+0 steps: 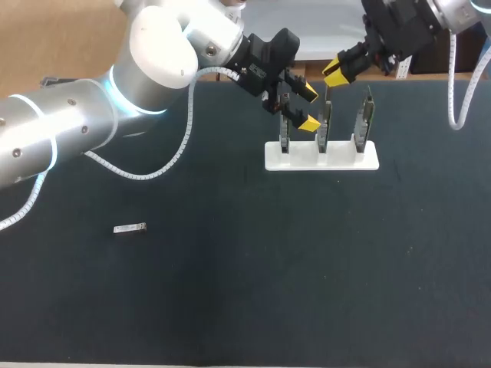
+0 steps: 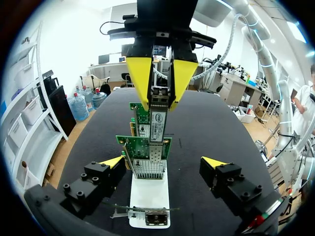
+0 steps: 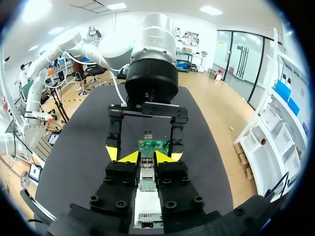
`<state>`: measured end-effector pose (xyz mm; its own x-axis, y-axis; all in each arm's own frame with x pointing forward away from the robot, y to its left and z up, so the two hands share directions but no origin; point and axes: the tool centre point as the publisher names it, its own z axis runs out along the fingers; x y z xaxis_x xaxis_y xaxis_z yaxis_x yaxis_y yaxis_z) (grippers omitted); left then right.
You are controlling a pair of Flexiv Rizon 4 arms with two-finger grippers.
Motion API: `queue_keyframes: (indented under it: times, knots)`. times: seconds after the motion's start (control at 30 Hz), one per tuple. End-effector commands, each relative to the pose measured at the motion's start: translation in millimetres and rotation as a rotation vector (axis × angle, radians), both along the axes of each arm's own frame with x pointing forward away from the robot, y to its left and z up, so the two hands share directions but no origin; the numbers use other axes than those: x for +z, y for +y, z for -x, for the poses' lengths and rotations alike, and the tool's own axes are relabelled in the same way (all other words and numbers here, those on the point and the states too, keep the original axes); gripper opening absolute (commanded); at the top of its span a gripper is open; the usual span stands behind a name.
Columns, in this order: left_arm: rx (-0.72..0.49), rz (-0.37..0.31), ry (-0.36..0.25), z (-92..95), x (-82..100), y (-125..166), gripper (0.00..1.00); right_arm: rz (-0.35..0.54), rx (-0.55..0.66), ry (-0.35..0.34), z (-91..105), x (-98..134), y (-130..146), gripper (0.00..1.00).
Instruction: Pick up the optical module with the left hand, and insert it into the network port with the right hand.
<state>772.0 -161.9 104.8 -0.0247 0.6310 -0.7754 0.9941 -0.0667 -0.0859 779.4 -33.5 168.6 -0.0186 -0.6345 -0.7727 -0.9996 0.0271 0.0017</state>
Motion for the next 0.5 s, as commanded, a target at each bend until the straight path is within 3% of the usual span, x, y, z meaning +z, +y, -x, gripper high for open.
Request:
queue_keyframes:
  times: [0.03, 0.4, 0.43, 0.47, 0.5]
  knots:
    - [-0.004, -0.005, 0.004, -2.5, 0.5, -0.8, 1.00, 0.002, -0.002, 0.001, 0.8, -1.3, 0.3, 0.00]
    - [-0.004, -0.005, 0.004, -2.5, 0.5, -0.8, 1.00, 0.010, -0.008, 0.014, 1.3, -5.6, 0.5, 0.00]
    - [-0.004, -0.005, 0.004, -2.5, 0.5, -0.8, 1.00, 0.006, -0.007, 0.013, 1.9, -3.5, 0.7, 0.37]
    - [-0.004, -0.005, 0.004, -2.5, 0.5, -0.8, 1.00, 0.005, -0.006, 0.013, 2.2, -1.5, 0.8, 1.00]
    - [-0.004, -0.005, 0.004, -2.5, 0.5, -0.8, 1.00, 0.004, -0.002, 0.016, 2.7, 2.6, 1.0, 1.00]
